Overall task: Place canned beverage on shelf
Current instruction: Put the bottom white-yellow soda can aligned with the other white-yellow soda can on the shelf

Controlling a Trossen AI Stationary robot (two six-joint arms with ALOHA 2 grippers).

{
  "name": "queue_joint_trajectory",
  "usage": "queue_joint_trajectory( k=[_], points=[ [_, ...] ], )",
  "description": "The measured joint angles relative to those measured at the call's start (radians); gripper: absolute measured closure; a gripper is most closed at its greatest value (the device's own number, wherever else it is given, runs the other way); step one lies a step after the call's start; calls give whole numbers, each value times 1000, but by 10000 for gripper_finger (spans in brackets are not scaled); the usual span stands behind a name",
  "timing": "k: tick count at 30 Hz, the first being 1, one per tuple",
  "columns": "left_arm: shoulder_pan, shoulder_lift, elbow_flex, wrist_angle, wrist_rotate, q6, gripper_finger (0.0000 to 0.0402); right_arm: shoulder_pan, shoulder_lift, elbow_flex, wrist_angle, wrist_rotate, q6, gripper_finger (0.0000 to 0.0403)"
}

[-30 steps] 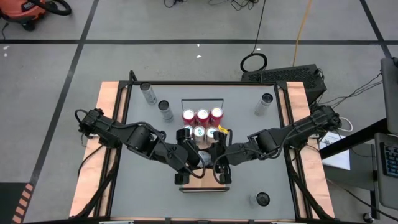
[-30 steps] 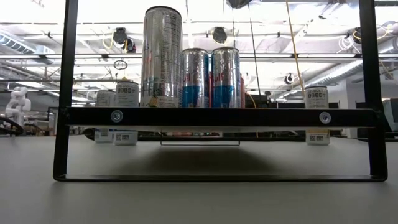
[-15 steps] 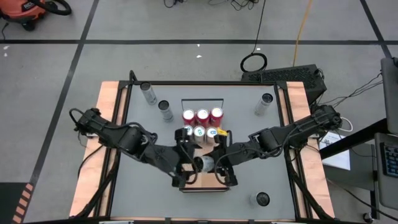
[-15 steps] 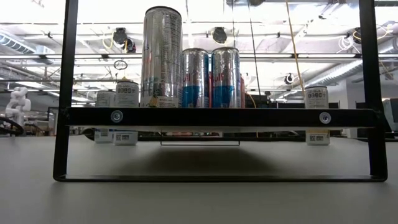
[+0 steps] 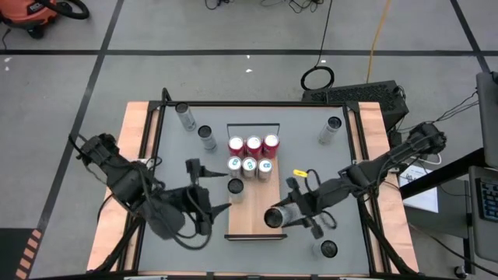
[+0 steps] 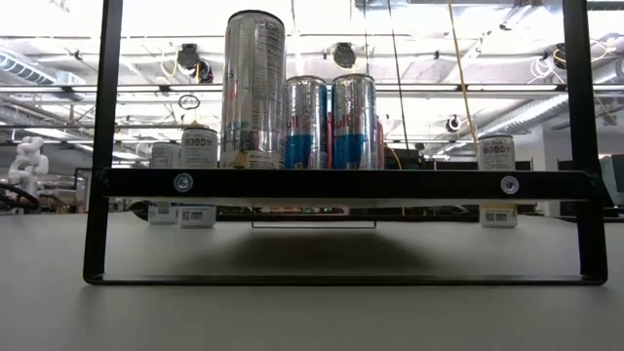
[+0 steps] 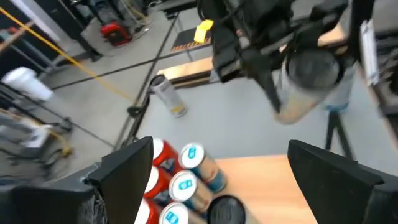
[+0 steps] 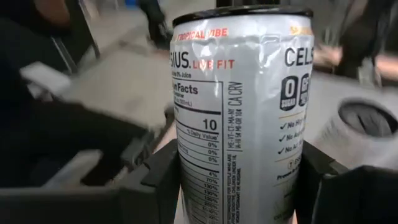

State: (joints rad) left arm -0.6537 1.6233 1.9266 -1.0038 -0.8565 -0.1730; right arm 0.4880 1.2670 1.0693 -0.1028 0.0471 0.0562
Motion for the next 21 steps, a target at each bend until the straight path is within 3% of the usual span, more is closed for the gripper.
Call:
queue_joint_trajectory(
  k=[6, 14, 18, 21],
  points=[
    [7, 2, -170, 59, -113, -42, 37, -1, -34, -296, 574, 3, -81, 229],
    [-44, -104, -413, 77, -407, -233, 41, -17, 31, -464, 930, 2, -238, 229],
    [-31, -174, -515, 88, -370, -265, 60, -42, 122, -482, 1059, 8, -247, 229],
    [-26, -217, -588, 144, -341, -231, 74, -59, 186, -481, 1136, 81, -229, 229]
  ],
)
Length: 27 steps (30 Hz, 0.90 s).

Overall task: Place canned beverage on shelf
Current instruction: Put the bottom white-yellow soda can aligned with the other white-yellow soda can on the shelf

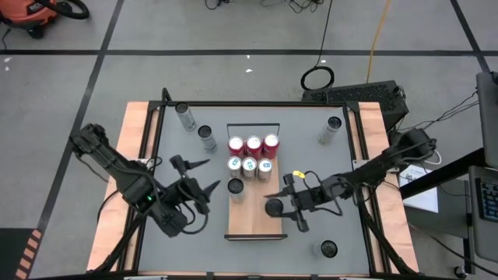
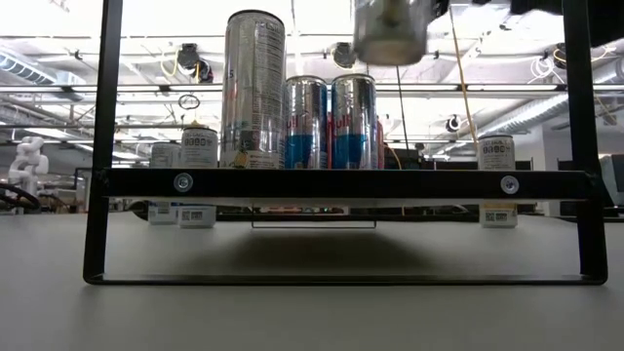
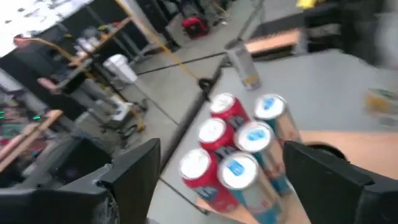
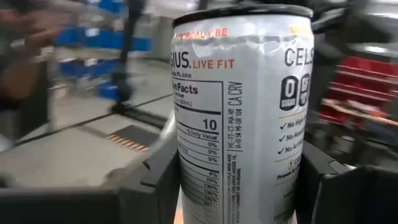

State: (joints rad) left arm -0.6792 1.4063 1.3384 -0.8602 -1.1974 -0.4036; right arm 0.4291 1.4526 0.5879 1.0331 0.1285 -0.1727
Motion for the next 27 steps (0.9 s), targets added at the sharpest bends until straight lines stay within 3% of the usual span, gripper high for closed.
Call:
queue_joint_trajectory(
  k=[3, 9, 12, 27],
  points=[
    [9, -49, -84, 141, 66, 97, 82, -17, 55, 1, 49, 79, 29, 229],
    [55, -113, -257, 619, 337, 420, 84, -25, 116, 1, 101, 119, 59, 229],
    [71, -133, -303, 764, 389, 517, 84, -26, 150, 1, 103, 133, 79, 229],
    [90, -133, -325, 814, 381, 480, 85, -30, 296, 2, 167, 184, 109, 229]
  ],
)
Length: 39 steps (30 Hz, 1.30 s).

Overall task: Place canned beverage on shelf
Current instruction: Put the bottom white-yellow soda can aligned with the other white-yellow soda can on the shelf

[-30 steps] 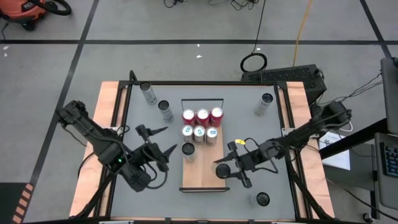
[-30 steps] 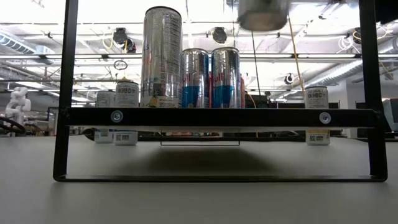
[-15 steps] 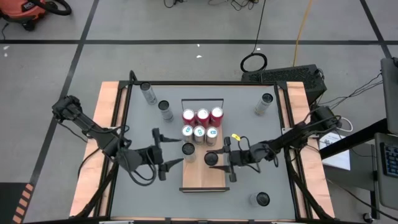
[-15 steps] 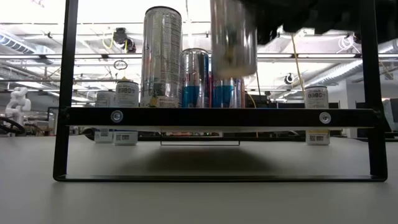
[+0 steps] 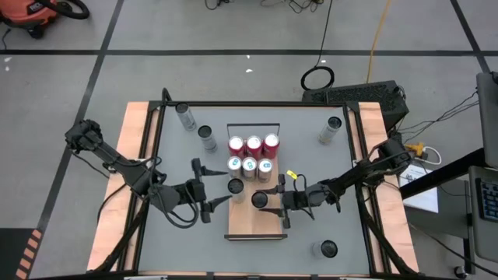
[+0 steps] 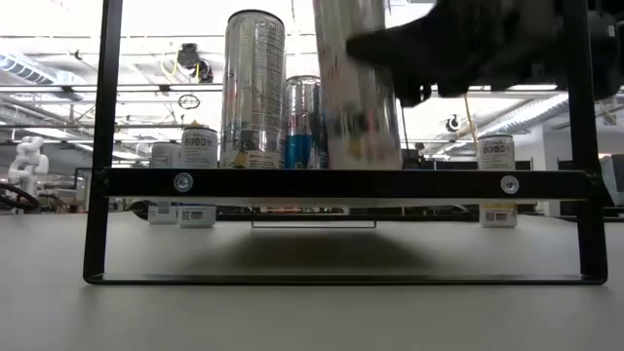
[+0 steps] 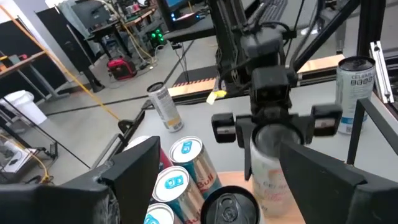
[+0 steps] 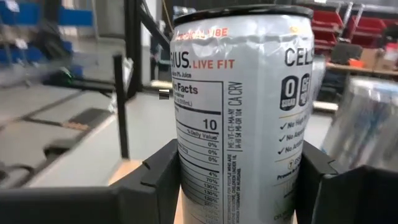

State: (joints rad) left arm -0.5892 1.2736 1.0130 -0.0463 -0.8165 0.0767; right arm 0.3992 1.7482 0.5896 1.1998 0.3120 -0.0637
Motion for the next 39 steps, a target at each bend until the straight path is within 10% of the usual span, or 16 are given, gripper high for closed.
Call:
queue_joint_trajectory(
  k=[21, 39],
  points=[
    [0, 0, 0, -22, -2, -42, 85, -6, -29, 1, -15, 106, 70, 91],
    [0, 1, 0, -49, -3, -72, 85, 48, -385, 0, -501, 103, 156, 156]
  ],
)
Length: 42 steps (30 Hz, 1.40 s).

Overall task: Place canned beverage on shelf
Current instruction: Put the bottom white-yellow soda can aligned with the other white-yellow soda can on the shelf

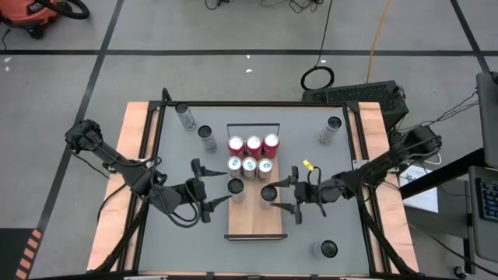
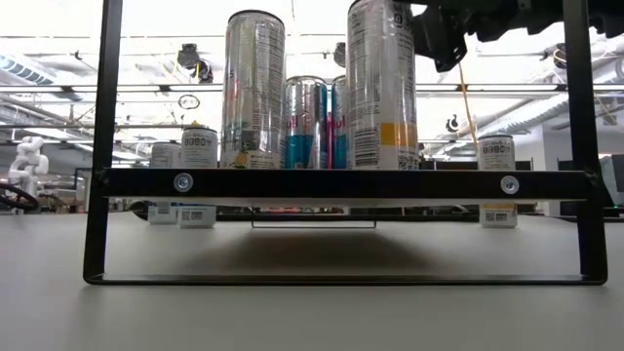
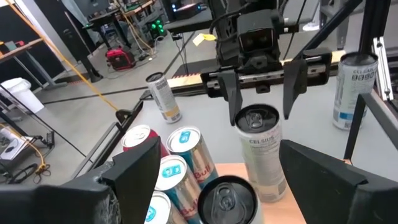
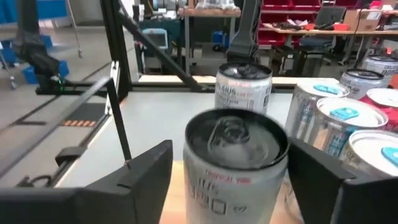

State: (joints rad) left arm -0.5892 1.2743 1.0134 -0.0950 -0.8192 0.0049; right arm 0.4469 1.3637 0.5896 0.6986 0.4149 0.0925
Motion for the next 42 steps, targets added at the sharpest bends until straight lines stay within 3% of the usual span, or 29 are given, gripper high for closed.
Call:
queue_joint_trajectory(
  k=[4, 12, 18, 27, 36, 42],
  points=[
    [0, 12, 0, 19, 1, 0, 84, -2, 1, 0, -4, -5, -33, 186],
    [1, 35, 0, 37, 3, 0, 84, -44, 1, 0, 3, -137, -149, 231],
    [1, 35, 0, 46, 4, 1, 84, -91, 1, 0, -1, -135, -168, 208],
    [1, 35, 0, 49, 31, 8, 84, -139, -26, -1, -26, -277, -101, 157],
    [1, 35, 0, 52, 31, 9, 84, -141, -117, 0, -160, -251, -75, 165],
    [1, 35, 0, 58, 31, 10, 84, -140, -119, 0, -194, -154, -77, 175]
  ],
)
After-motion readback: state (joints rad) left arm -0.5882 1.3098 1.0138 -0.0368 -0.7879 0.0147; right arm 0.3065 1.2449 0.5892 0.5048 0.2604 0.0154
